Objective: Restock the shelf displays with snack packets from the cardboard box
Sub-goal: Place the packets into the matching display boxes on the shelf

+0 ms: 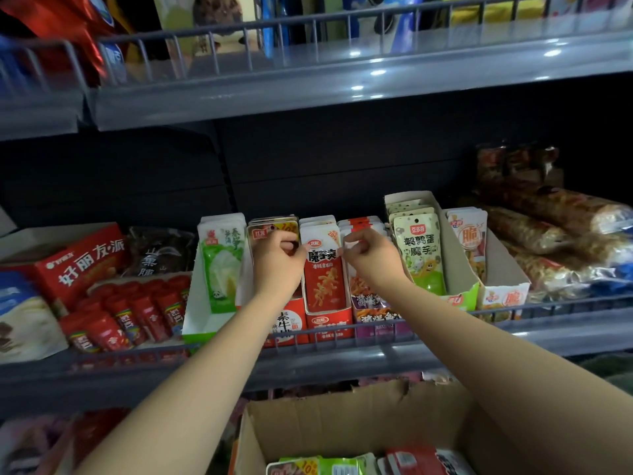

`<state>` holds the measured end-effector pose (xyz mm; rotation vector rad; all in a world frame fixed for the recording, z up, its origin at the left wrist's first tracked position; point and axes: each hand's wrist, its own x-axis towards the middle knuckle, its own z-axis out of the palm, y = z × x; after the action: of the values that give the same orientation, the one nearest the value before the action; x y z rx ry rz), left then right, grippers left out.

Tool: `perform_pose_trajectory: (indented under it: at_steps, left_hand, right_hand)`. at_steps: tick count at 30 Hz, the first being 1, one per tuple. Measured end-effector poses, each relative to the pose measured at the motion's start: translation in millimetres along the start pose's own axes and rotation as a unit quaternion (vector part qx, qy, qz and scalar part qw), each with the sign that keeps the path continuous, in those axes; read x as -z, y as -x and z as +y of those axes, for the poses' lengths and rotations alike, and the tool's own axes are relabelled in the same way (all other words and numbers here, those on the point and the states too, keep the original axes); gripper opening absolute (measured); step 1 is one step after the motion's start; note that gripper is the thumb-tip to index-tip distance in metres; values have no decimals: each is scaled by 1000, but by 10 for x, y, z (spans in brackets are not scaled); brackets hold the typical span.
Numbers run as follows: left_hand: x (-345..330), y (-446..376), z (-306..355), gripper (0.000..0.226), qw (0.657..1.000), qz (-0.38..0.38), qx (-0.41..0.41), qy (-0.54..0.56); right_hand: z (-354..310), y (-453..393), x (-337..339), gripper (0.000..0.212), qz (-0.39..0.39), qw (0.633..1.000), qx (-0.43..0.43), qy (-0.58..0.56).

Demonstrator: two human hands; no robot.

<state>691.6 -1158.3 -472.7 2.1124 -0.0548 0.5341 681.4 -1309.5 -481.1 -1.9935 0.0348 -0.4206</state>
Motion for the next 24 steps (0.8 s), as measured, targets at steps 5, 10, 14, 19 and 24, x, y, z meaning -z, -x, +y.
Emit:
perform_pose_trajectory:
  at_steps: [5, 10, 14, 19, 24]
  left_hand:
    - [84, 595, 78, 16, 998, 6, -60, 36]
    - [15, 1252, -84, 9, 997, -24, -58, 46]
    - [-104, 1731, -310, 6, 996, -78, -13, 35]
    - [-349, 2191, -661, 6, 986, -150, 53, 43]
    - [-620, 2479, -1070, 11, 970, -218, 102, -27]
  right_hand:
    - [54, 539, 117, 15, 0, 999, 21, -24]
    - [345, 1175, 209, 8, -10, 1000, 17, -16]
    - [660, 1605, 255, 12, -40, 999, 3, 34]
    - [1097, 2017, 227, 12, -89, 991, -48, 87]
    - [1532, 2234, 144, 18, -164, 970, -107, 145]
